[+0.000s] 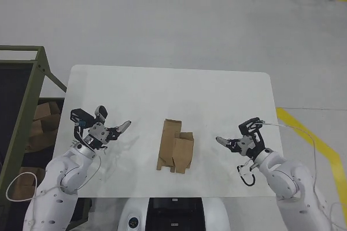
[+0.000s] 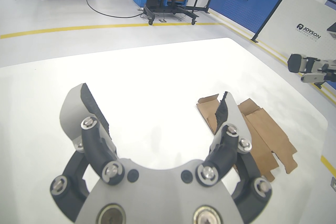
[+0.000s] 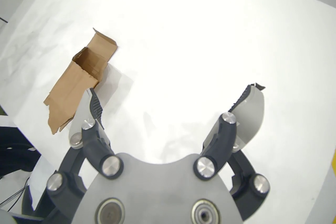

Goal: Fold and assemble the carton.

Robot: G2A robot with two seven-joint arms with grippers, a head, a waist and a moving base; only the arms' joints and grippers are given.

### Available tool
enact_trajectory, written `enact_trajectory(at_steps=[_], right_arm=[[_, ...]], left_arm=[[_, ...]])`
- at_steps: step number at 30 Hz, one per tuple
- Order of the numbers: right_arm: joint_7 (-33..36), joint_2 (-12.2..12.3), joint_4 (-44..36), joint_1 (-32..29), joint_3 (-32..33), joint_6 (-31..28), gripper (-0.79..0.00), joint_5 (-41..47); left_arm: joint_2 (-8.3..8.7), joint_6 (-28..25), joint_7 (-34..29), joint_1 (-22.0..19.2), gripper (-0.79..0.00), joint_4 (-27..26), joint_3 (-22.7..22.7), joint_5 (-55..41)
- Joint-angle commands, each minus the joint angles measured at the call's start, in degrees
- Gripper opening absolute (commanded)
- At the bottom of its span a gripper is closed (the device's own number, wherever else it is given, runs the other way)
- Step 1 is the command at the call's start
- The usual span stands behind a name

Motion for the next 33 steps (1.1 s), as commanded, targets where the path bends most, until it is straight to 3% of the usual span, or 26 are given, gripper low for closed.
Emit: enact_trajectory(at_steps=[1,7,13,29,33], right_arm=[[2.31,0.13,0.47,0.42,0.05,-2.75,0.0,4.56],[7.59,0.59,0.04,0.47,0.1,-7.46,0.0,14.06],[14.18,0.99,0.12,1.01,-0.88,-7.85,0.0,24.48],[14.03,0.99,0.17,0.98,-0.98,-7.74,0.0,24.47],[13.97,0.87,1.59,1.87,-3.64,-5.58,0.0,24.15]], left_arm=[[0.01,-0.03,-0.1,-0.26,0.0,0.28,0.22,0.38],[-0.01,0.48,-0.04,-0.99,0.0,0.93,0.89,1.01],[0.18,-1.81,-1.51,-1.04,0.0,0.91,0.8,0.21],[0.16,-1.25,-2.12,-1.3,0.0,1.19,1.19,-0.11],[0.28,-2.5,-3.24,-2.4,0.0,2.53,1.27,-1.13]])
